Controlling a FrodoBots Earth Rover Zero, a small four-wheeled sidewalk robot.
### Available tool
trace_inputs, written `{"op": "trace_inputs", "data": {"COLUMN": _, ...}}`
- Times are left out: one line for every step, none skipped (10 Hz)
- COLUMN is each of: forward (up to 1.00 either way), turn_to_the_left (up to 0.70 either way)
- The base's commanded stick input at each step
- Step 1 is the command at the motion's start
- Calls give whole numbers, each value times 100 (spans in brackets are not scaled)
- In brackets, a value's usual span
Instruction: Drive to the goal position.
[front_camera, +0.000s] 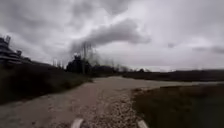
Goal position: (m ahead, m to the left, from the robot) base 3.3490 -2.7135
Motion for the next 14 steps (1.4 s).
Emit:
{"op": "trace_inputs", "data": {"forward": 70, "turn_to_the_left": 0}}
{"op": "trace_inputs", "data": {"forward": 70, "turn_to_the_left": 0}}
{"op": "trace_inputs", "data": {"forward": 70, "turn_to_the_left": 0}}
{"op": "trace_inputs", "data": {"forward": 70, "turn_to_the_left": 0}}
{"op": "trace_inputs", "data": {"forward": 70, "turn_to_the_left": 0}}
{"op": "trace_inputs", "data": {"forward": 70, "turn_to_the_left": 0}}
{"op": "trace_inputs", "data": {"forward": 70, "turn_to_the_left": 0}}
{"op": "trace_inputs", "data": {"forward": 70, "turn_to_the_left": 0}}
{"op": "trace_inputs", "data": {"forward": 70, "turn_to_the_left": 0}}
{"op": "trace_inputs", "data": {"forward": 70, "turn_to_the_left": 0}}
{"op": "trace_inputs", "data": {"forward": 70, "turn_to_the_left": -5}}
{"op": "trace_inputs", "data": {"forward": 70, "turn_to_the_left": -8}}
{"op": "trace_inputs", "data": {"forward": 70, "turn_to_the_left": -12}}
{"op": "trace_inputs", "data": {"forward": 70, "turn_to_the_left": -30}}
